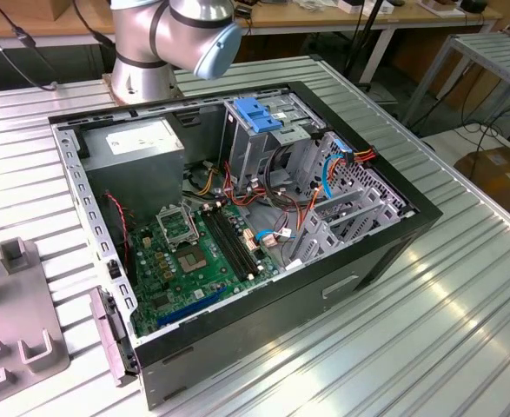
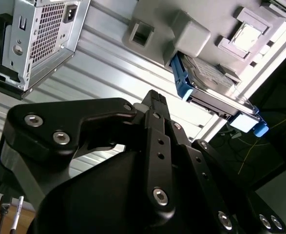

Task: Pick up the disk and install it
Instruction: 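Reach for the disk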

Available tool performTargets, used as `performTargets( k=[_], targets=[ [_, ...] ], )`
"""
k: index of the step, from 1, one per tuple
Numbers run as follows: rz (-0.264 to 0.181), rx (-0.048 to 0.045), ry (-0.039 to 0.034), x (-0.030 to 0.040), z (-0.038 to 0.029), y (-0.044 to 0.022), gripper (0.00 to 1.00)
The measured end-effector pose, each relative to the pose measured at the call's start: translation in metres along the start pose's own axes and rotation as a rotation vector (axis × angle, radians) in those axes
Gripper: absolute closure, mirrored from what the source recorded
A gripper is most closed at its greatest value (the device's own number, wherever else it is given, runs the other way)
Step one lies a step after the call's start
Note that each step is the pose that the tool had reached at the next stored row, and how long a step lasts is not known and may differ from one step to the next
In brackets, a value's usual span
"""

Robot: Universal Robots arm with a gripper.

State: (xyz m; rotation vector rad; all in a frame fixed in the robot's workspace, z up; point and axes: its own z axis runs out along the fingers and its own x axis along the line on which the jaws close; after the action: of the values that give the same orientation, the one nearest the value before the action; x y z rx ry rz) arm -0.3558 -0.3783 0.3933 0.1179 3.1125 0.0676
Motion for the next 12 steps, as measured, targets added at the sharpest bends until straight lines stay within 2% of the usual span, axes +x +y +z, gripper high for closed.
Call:
performTargets(
  k=[4, 12],
  targets=[
    [0.0, 0.0, 0.0001, 0.0151, -0.0003, 0.0021, 0.9],
    [0.0, 0.0, 0.0, 0.0473, -0.0011, 0.0017, 0.9]
  ],
)
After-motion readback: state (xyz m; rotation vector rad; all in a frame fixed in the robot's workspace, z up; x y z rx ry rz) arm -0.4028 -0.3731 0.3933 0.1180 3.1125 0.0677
